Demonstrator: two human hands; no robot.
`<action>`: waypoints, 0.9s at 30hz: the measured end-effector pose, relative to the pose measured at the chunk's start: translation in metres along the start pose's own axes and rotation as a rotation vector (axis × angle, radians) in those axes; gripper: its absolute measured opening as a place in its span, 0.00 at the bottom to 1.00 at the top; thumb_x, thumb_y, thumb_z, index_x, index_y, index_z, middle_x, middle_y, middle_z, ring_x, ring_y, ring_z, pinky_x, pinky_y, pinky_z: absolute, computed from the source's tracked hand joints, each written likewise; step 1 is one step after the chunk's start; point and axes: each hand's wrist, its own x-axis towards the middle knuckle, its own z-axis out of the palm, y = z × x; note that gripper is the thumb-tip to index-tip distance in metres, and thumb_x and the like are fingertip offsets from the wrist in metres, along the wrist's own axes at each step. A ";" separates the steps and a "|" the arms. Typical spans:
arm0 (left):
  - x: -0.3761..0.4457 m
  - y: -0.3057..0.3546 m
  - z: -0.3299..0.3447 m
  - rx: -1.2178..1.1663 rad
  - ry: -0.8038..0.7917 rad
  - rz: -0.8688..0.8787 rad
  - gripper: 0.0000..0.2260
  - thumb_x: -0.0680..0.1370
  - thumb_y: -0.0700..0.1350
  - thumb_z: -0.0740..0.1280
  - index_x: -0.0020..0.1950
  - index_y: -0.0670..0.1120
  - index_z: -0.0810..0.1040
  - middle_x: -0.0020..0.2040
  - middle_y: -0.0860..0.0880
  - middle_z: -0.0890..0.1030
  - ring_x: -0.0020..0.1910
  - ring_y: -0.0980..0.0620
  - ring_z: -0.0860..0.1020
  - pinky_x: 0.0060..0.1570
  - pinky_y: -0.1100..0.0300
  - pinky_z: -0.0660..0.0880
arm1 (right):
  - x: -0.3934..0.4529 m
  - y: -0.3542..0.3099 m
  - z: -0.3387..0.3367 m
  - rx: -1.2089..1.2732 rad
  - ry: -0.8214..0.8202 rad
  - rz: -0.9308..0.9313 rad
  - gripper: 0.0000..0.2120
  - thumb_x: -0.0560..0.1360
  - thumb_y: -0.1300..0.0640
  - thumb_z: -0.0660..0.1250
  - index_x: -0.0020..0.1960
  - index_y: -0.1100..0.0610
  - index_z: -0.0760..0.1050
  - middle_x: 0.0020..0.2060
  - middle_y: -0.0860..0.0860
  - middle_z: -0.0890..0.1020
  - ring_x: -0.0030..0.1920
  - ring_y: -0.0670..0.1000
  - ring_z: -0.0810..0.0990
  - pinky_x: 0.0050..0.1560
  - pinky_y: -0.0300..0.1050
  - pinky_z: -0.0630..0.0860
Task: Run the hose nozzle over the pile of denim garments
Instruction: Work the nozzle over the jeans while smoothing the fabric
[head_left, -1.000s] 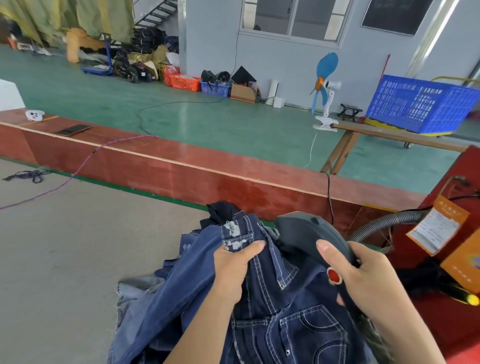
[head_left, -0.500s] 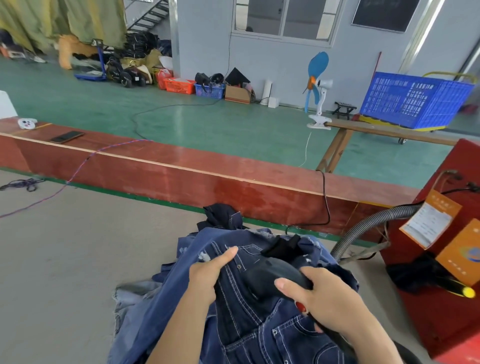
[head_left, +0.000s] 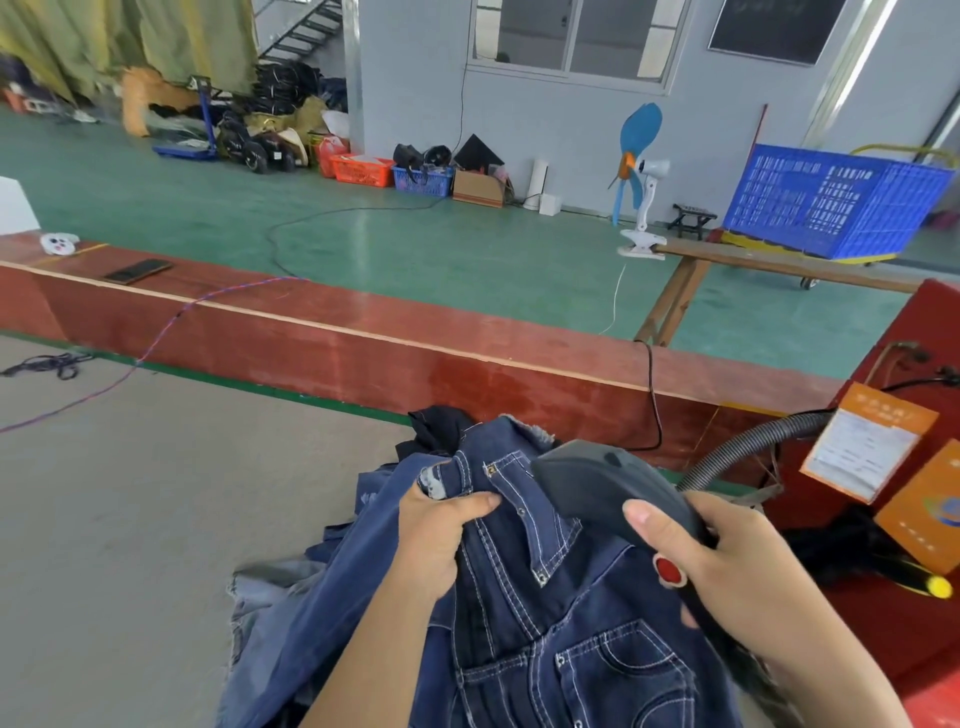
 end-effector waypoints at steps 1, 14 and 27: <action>-0.001 0.000 0.001 -0.004 -0.020 0.004 0.12 0.67 0.22 0.70 0.43 0.36 0.80 0.37 0.40 0.84 0.34 0.45 0.83 0.32 0.54 0.80 | -0.001 -0.002 0.001 -0.003 -0.001 -0.001 0.31 0.58 0.25 0.61 0.36 0.53 0.74 0.26 0.50 0.79 0.22 0.53 0.78 0.38 0.57 0.78; -0.005 -0.008 0.010 0.056 -0.028 0.099 0.15 0.67 0.20 0.68 0.38 0.40 0.83 0.39 0.42 0.85 0.36 0.47 0.84 0.34 0.57 0.80 | -0.001 -0.018 0.027 -0.199 0.004 -0.057 0.29 0.62 0.24 0.53 0.35 0.50 0.69 0.30 0.47 0.80 0.27 0.45 0.77 0.36 0.43 0.74; -0.005 -0.008 0.011 0.108 0.014 0.184 0.16 0.65 0.20 0.68 0.40 0.41 0.80 0.36 0.47 0.84 0.36 0.50 0.81 0.36 0.57 0.80 | -0.002 -0.022 0.026 -0.330 0.057 -0.062 0.25 0.69 0.27 0.56 0.37 0.50 0.69 0.29 0.46 0.78 0.30 0.46 0.78 0.36 0.42 0.73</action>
